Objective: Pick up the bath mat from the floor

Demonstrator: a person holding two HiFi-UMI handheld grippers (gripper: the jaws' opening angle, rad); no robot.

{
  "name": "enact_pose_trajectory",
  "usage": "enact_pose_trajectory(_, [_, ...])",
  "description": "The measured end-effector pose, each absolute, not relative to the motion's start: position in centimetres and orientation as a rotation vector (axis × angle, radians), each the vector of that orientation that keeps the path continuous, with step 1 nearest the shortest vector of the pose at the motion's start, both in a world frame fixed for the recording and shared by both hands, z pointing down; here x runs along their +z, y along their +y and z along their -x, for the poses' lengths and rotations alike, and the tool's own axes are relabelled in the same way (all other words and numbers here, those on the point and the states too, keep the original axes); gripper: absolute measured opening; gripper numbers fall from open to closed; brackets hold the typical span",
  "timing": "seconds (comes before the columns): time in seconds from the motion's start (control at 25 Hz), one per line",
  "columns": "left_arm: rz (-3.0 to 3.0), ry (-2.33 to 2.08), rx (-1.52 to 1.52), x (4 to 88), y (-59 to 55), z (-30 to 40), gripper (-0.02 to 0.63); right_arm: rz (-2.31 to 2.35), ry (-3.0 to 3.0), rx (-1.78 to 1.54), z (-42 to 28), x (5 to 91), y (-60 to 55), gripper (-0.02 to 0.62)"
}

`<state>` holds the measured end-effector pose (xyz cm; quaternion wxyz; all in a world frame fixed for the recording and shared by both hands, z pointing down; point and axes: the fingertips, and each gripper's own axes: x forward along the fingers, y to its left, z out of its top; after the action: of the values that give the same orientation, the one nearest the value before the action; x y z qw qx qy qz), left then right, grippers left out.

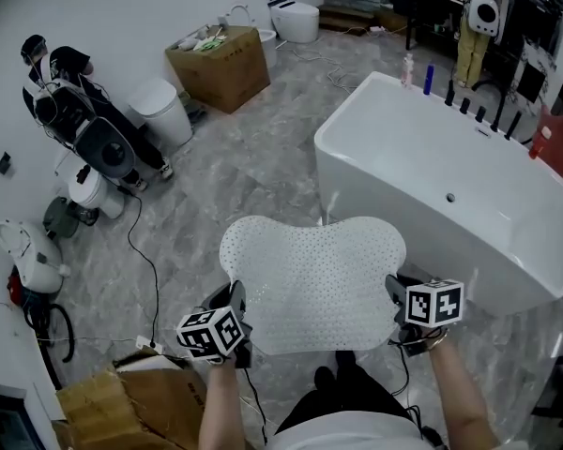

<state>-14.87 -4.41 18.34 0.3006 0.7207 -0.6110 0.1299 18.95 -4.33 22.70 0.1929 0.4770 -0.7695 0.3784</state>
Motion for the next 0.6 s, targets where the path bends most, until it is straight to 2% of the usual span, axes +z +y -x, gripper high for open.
enact_pose_trajectory(0.6, [-1.928,-1.635,0.339,17.3,-2.1,15.4,0.012,-1.358,-2.166,1.045,-18.6,22.3,-2.8,0.028])
